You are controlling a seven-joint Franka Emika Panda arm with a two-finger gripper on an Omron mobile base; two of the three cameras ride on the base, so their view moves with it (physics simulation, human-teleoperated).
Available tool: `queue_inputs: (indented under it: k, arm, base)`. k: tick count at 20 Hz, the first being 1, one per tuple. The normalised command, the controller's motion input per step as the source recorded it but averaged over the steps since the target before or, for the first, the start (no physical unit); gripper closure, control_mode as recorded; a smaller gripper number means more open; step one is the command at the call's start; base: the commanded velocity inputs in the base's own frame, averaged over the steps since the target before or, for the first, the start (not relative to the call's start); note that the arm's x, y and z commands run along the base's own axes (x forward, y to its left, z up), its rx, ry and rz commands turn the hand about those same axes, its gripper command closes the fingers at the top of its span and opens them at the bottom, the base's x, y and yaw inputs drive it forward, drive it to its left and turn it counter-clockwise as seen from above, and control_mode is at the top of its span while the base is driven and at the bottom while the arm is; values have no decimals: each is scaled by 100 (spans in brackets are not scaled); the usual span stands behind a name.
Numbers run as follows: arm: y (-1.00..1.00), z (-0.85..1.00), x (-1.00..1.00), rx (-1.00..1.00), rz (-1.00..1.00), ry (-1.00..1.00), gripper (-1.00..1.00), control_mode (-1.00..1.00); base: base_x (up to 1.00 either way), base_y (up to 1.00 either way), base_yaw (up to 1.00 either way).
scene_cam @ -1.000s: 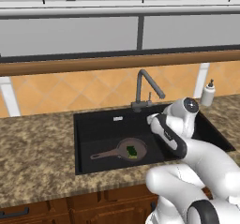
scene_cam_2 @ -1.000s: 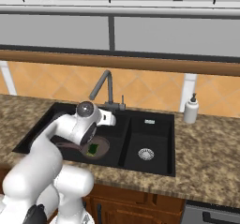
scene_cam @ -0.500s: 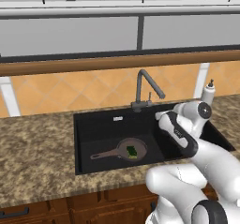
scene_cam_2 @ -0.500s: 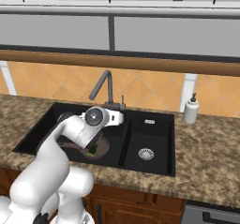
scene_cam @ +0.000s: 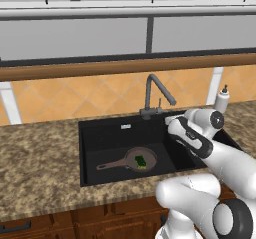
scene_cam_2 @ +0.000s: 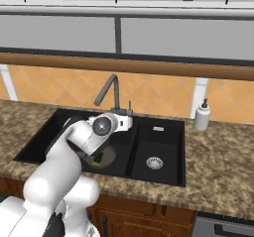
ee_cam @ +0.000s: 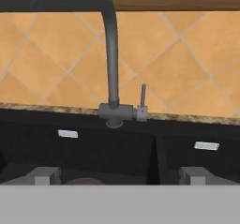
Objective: Pick the pan and sponge and place them into the sink. Then turn on the water.
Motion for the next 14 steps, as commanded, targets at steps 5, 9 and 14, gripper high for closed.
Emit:
queue_inputs:
  k: [5, 9, 14]
  arm:
    - [0, 0, 24, 0, 0, -5, -100, -100]
    - [0, 0, 25, 0, 0, -5, -100, -100]
    - [0, 0, 35, 0, 0, -7, -100, -100]
  base:
    - [0, 0, 0]
    - [0, 0, 0]
    - [0, 0, 0]
